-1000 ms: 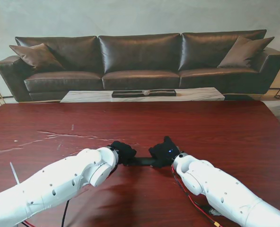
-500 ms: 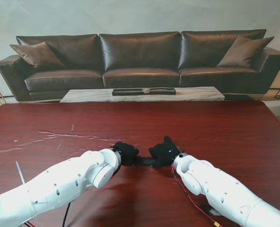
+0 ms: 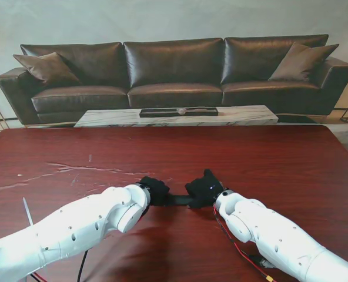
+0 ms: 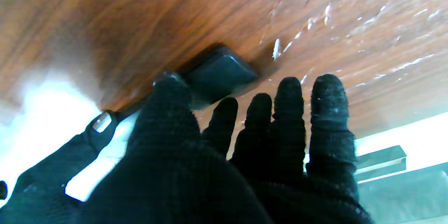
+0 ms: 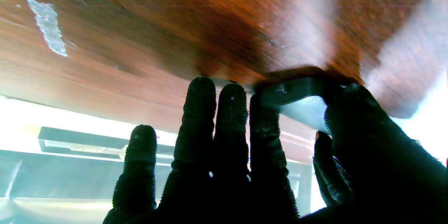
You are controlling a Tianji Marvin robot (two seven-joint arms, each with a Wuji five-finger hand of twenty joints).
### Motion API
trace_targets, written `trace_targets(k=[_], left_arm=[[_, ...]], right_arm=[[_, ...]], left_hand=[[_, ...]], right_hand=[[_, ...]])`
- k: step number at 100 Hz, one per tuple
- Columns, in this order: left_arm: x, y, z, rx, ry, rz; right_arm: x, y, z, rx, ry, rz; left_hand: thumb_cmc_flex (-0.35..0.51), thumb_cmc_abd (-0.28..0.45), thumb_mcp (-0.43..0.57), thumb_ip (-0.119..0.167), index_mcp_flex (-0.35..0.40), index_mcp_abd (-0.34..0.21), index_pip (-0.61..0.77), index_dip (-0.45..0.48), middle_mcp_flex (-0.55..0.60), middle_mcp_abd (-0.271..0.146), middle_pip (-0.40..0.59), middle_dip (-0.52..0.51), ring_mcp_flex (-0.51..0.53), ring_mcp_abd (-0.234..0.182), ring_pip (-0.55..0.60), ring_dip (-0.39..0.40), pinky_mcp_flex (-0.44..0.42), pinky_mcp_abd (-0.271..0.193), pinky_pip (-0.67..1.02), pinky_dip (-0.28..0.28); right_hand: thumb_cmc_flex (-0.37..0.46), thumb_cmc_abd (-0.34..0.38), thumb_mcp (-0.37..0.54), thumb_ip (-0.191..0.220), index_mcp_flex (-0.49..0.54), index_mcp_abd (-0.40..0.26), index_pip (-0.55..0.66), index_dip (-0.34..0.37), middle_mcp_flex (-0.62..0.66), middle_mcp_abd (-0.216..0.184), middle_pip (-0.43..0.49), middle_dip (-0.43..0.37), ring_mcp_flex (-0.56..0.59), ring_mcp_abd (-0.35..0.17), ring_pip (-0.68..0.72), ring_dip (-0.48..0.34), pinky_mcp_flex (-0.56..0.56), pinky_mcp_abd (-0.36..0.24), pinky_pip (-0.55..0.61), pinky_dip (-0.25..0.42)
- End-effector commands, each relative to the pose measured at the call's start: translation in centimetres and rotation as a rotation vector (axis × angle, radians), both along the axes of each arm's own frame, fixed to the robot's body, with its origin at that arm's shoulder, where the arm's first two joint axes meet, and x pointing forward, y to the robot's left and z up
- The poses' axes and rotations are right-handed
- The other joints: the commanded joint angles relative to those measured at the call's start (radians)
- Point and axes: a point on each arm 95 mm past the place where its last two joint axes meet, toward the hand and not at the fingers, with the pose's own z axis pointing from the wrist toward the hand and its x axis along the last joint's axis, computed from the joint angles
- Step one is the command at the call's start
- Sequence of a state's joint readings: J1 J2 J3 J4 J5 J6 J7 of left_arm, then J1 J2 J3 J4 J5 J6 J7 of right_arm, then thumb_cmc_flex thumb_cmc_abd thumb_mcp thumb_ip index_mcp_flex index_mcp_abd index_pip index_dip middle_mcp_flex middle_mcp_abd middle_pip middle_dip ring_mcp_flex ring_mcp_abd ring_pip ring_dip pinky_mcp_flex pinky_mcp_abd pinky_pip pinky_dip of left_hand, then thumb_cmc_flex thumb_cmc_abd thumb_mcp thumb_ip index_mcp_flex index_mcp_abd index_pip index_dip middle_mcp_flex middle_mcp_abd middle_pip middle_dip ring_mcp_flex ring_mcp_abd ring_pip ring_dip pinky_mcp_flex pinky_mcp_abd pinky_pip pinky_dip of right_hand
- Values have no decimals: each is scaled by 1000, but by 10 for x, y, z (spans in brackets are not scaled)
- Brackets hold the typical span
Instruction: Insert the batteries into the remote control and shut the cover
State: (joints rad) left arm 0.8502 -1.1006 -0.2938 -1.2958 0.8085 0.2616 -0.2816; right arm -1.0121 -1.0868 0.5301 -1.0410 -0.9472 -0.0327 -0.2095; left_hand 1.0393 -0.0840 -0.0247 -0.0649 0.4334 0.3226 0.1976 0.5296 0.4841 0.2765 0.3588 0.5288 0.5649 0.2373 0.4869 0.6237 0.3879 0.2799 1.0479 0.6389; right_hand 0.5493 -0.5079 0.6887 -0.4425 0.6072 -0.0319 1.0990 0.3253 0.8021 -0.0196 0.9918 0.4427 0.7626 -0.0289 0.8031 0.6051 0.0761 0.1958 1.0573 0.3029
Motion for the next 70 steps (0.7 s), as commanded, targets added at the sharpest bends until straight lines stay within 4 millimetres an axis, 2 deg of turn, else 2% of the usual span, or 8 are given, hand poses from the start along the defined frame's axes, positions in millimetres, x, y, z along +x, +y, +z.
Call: trace_targets(k=[1,22,43,70], left_arm=[[2,-1,2,1,3,3],[4,-2,-1,9,-2,9],[5,-2,-3,13,-16,16],[6,0,-4,30,-21,20]], right_arm=[[-9,-8,-17,-30,41,-8],[-9,-8,-17,-28,39,-8],[-9,-8,-17,-27,40,-9],[-9,-9,-17,-26,40,-11]], left_hand=[[46,9,10,45,30,-3,5,17,19,11,20,12,20,9,26,8,10,5,16,14],[67,8,9,45,41,-22,74,66,54,1,60,34,48,0,58,21,37,-2,42,7],[107,-18,12,42,0,-45,253,172,83,-7,103,58,82,-12,97,37,72,-14,84,-4],[147,-54,17,42,-20,-71,394,192,111,-21,143,81,109,-28,135,54,103,-24,111,-12]], right_hand=[[156,113,84,117,60,-168,98,31,-6,9,-52,-28,-20,-8,0,-6,-21,19,-2,7],[156,114,82,117,60,-169,97,31,-6,9,-52,-28,-20,-8,0,-6,-20,18,-1,7],[155,116,80,117,60,-169,97,31,-7,9,-52,-28,-21,-8,0,-6,-20,18,-1,7],[155,119,77,117,59,-168,96,30,-8,8,-52,-27,-22,-7,-1,-6,-21,18,-2,7]])
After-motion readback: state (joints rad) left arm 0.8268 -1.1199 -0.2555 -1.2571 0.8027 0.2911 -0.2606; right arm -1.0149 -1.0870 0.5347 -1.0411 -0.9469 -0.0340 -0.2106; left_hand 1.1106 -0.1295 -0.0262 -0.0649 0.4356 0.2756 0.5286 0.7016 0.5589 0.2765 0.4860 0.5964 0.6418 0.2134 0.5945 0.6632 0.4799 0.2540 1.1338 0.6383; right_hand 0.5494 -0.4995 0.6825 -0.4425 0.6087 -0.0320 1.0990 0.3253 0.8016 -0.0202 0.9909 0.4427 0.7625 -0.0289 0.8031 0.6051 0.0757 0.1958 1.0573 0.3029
